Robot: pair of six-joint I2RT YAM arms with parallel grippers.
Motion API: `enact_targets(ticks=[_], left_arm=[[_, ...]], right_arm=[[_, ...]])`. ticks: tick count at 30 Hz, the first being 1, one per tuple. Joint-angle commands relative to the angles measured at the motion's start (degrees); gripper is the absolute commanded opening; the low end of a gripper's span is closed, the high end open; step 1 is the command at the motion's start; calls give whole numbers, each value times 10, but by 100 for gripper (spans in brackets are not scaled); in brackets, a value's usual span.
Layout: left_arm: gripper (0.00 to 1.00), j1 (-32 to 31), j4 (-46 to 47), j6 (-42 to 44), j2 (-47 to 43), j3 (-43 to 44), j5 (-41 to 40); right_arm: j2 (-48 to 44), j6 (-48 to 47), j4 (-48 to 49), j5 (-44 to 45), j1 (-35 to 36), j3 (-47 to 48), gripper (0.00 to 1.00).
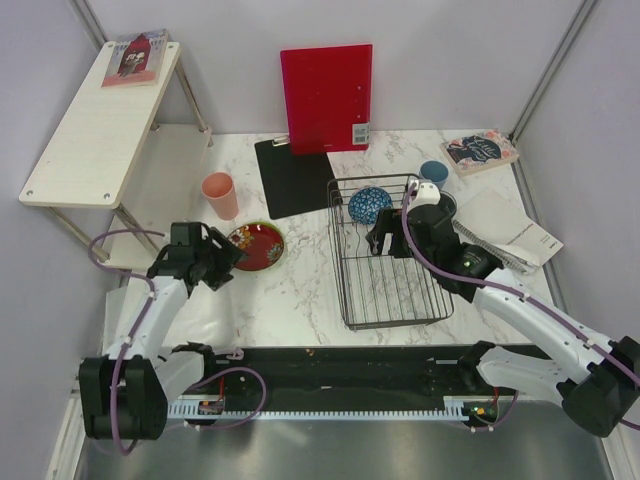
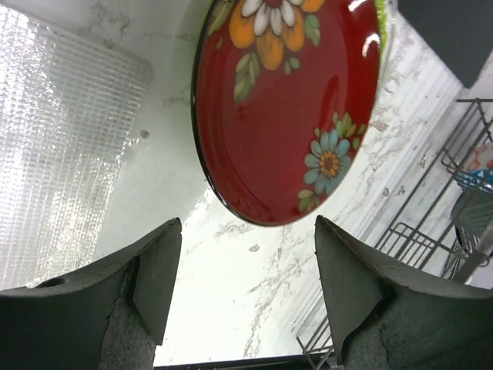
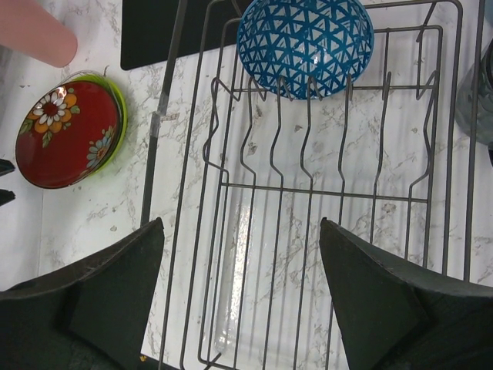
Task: Unload the mixed dishes from the dish rack
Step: Pick up the bowl from the dish rack.
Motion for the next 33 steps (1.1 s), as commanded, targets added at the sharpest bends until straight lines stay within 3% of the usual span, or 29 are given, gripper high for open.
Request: enact_targets(ticks=[1, 7, 13, 19, 22, 26, 33], left_arm=[[76, 2, -44, 37, -64, 43, 12], [76, -4, -108, 71, -131, 115, 0], [70, -44, -81, 88, -178, 116, 15], [68, -97, -53, 116, -175, 114, 21], [67, -132, -50, 129, -164, 124, 25], [67, -204, -42, 148, -143, 138, 30], [70, -294, -10, 159, -51, 166, 22]], right_arm=[[1, -2, 18, 5, -1, 2, 88], [48, -45, -20, 98, -1, 51, 88], [149, -64, -21, 241, -1, 90, 88], [235, -89, 96, 277, -1, 101, 88], [266, -172, 161, 287, -1, 97, 88], [267, -269, 329, 274, -1, 68, 88], [330, -424, 373, 299, -2, 140, 89]])
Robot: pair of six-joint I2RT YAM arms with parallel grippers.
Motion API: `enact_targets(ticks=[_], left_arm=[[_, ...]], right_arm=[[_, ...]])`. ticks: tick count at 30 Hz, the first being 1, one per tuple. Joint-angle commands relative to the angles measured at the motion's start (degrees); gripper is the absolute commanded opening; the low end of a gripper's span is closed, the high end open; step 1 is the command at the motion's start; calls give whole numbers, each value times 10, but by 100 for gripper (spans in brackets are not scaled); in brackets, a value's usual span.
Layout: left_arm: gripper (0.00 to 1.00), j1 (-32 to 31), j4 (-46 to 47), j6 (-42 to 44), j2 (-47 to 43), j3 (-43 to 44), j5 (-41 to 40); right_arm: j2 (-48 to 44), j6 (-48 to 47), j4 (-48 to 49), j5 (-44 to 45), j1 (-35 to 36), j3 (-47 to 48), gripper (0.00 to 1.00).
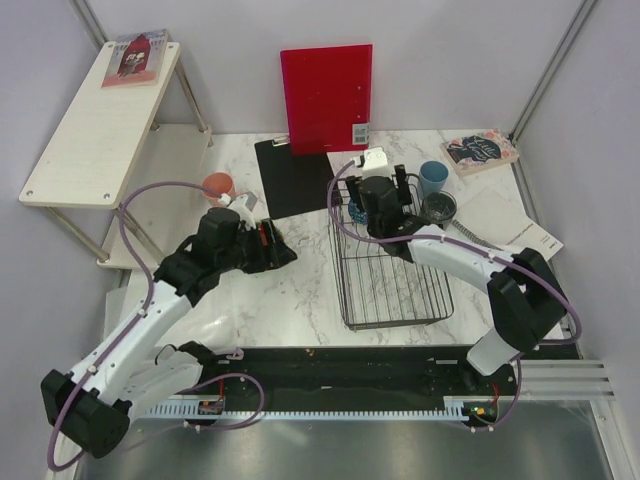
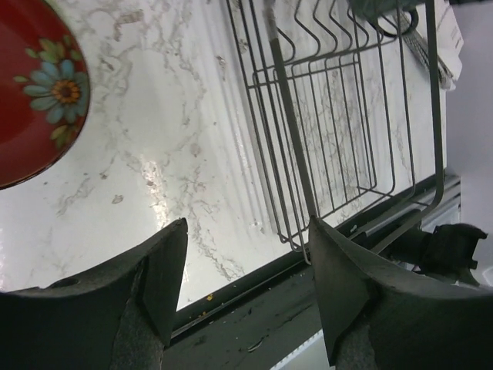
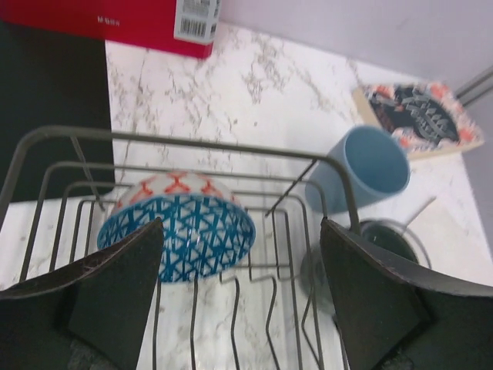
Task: Unload the mixed dishes from the dish rack
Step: Pick up the bowl from the dish rack.
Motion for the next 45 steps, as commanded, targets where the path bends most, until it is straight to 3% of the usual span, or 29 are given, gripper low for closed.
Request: enact_targets(ticks=[1, 8, 20, 27, 30, 34, 39, 45], left_arm=[[71, -36, 60, 31, 55, 33, 8], [72, -78, 119, 33, 145, 47, -5], [72, -150, 194, 22, 276, 69, -51], [68, -173, 246, -2, 329, 56, -99], [59, -177, 256, -11, 332, 51, -110], [27, -181, 256, -12, 326, 47, -110], [4, -182, 248, -7, 321, 48, -123], [2, -183, 239, -3, 323, 52, -124]], right_arm=[[48, -129, 79, 27, -4, 61, 89], [63, -148, 80, -7, -21, 86, 89], [-17, -30, 36, -46, -25, 45, 88], [-11, -63, 57, -23, -25, 1, 84], [-9, -102, 144, 6, -24, -48, 84], [13, -203, 293, -8, -26, -115, 85], [29, -185, 272, -51, -46, -106, 85], [50, -188, 266, -97, -60, -82, 85]])
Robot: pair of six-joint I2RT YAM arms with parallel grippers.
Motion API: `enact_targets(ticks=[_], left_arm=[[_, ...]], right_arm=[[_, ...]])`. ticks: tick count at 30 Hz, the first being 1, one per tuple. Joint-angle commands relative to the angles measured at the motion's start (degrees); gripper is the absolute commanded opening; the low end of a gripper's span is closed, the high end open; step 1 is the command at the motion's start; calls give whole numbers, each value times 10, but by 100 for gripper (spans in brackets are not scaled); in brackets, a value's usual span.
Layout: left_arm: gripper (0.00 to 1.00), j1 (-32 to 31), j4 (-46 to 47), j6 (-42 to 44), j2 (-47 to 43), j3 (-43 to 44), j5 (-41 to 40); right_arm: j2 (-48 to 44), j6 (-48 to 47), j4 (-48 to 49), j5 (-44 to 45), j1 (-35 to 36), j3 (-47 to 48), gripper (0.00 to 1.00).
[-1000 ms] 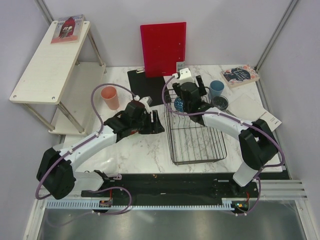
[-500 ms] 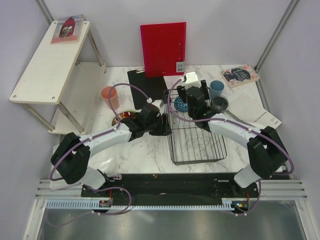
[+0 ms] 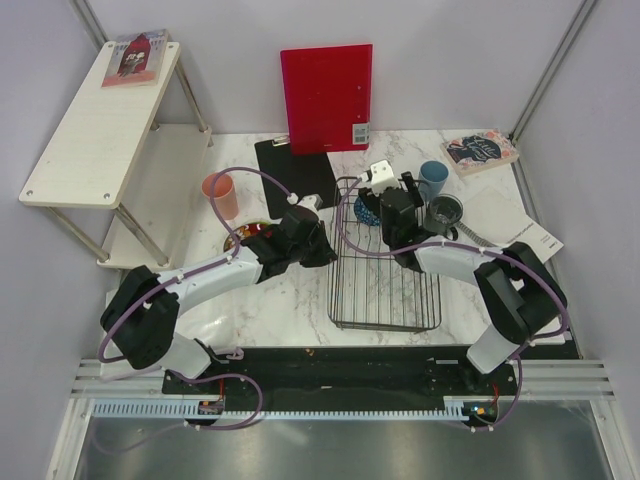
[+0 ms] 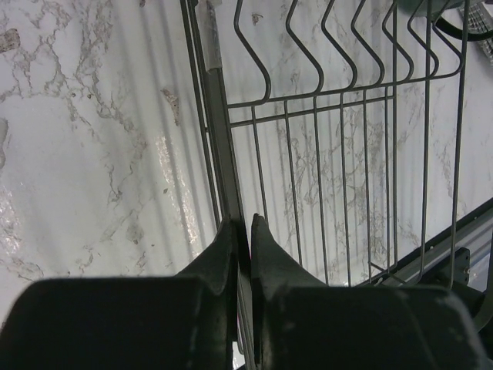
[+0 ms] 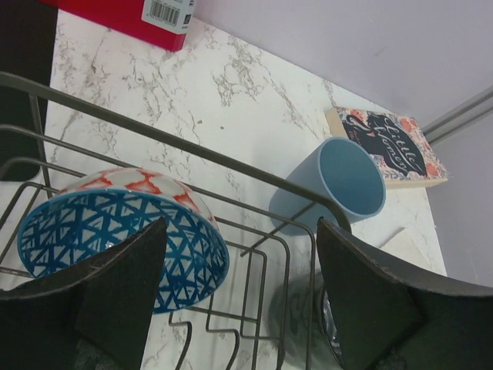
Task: Unload the mixed dishes from the dish rack
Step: Pick up the bowl from the dish rack.
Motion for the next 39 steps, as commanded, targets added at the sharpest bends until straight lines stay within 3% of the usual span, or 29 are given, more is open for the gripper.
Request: enact_targets(ticks=[1, 11, 21, 29, 33, 34, 36, 39], left_arm=[[2, -8, 3, 50, -3, 6, -8], [2, -8, -3, 39, -1, 7, -14], [2, -8, 0, 21, 4, 9, -13], [2, -8, 8, 6, 16, 13, -3], [2, -8, 10, 4, 18, 17, -1], [2, -8, 11, 3, 19, 17, -2], [2, -7, 12, 0, 20, 18, -2], [2, -8, 16, -7, 24, 18, 1]], right_arm=[[19, -4, 17, -46, -13, 36, 84], [29, 60, -33, -39, -19, 50, 75], [75, 52, -36, -25, -19, 56, 57], [98, 52, -6, -16, -19, 58, 29], [93, 43, 2, -3, -18, 61, 22], [91, 40, 5, 0, -18, 61, 18], [87, 26, 24, 7, -16, 57, 0], [91, 5, 63, 36, -8, 44, 0]])
